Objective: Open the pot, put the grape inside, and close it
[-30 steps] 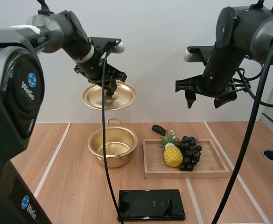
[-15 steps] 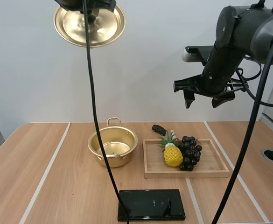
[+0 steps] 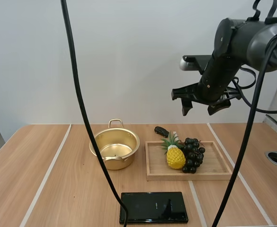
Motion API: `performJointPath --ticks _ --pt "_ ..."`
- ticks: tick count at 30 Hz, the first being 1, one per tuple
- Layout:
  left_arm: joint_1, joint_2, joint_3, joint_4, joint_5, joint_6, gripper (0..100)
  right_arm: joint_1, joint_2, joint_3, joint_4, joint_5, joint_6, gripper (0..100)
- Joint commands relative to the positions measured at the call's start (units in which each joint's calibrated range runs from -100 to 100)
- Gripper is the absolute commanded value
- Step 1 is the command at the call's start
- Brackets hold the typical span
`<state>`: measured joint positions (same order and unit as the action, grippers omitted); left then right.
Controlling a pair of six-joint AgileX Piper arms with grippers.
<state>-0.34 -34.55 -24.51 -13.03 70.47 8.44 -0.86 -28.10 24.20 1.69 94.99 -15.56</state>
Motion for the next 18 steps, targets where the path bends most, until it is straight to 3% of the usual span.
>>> performJointPath --ticks 1,6,18 --pt "0.02 -0.4 -3.9 1.1 -1.7 -2.5 0 -0.3 1.4 2.7 -1.7 -2.8 -0.5 100" --pt "0.02 -0.4 -9.7 3.8 -1.5 -5.8 0 -0.3 4.7 6.9 -2.9 -8.2 -0.3 100" --pt "0.02 -0.4 -19.1 4.0 2.9 -5.8 0 -0.4 12.7 8.2 -2.9 -18.1 2.5 100"
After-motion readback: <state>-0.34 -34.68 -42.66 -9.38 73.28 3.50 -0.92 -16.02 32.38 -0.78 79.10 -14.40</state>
